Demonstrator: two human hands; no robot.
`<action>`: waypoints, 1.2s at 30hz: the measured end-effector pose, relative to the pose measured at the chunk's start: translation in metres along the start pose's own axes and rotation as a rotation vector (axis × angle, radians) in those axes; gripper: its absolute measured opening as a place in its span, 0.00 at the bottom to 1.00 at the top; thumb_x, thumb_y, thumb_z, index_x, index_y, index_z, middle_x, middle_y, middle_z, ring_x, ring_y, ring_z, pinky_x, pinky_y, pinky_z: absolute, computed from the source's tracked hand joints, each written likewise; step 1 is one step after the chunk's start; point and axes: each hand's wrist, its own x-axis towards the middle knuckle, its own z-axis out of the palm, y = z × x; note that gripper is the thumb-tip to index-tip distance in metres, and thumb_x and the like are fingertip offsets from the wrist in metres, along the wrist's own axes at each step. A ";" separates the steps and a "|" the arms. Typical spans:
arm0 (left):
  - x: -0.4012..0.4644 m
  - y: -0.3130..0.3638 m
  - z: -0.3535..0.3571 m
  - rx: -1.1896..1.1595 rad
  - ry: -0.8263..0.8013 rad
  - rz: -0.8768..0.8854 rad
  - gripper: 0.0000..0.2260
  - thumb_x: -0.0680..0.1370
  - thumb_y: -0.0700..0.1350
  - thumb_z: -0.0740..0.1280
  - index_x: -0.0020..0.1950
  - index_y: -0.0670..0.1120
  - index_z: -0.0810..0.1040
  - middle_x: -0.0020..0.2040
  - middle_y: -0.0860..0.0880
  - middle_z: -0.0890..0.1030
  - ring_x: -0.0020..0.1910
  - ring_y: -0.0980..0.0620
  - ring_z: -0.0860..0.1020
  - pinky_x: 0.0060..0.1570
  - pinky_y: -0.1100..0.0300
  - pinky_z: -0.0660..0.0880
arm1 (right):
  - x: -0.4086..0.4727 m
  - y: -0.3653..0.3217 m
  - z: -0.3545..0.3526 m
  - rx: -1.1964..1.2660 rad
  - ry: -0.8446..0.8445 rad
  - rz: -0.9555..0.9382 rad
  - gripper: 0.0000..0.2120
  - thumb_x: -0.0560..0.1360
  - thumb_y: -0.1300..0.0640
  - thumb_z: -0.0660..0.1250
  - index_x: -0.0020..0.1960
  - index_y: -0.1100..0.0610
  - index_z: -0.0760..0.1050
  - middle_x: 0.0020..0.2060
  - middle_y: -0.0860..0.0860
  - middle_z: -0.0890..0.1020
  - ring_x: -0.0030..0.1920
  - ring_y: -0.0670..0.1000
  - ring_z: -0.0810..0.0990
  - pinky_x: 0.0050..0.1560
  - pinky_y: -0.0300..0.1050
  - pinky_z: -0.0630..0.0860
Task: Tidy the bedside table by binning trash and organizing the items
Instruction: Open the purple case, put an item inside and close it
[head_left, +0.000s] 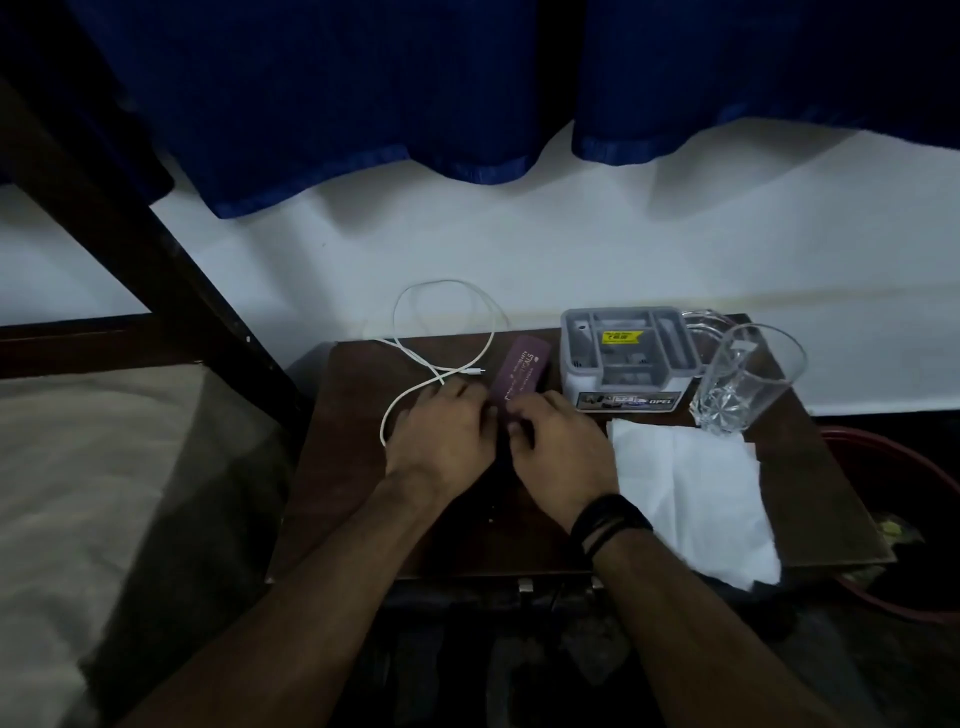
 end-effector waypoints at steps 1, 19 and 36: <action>0.004 0.005 0.000 -0.004 -0.010 0.009 0.12 0.78 0.54 0.58 0.55 0.50 0.77 0.58 0.48 0.78 0.57 0.41 0.76 0.53 0.44 0.77 | 0.001 0.002 0.000 -0.012 -0.004 0.002 0.12 0.76 0.53 0.63 0.58 0.49 0.79 0.54 0.52 0.81 0.51 0.61 0.82 0.47 0.55 0.80; 0.013 0.012 -0.010 -0.264 0.053 -0.202 0.24 0.73 0.56 0.71 0.66 0.50 0.72 0.58 0.48 0.81 0.59 0.45 0.76 0.57 0.51 0.75 | 0.003 0.004 -0.009 0.468 0.278 0.042 0.09 0.76 0.58 0.68 0.56 0.51 0.81 0.51 0.50 0.83 0.49 0.49 0.82 0.52 0.49 0.80; 0.013 -0.003 -0.087 -0.549 -0.286 0.106 0.21 0.67 0.57 0.71 0.59 0.56 0.75 0.53 0.54 0.84 0.52 0.53 0.83 0.56 0.53 0.78 | 0.004 -0.001 -0.036 1.690 -0.416 0.441 0.11 0.76 0.46 0.71 0.57 0.47 0.78 0.54 0.50 0.83 0.51 0.51 0.79 0.58 0.55 0.74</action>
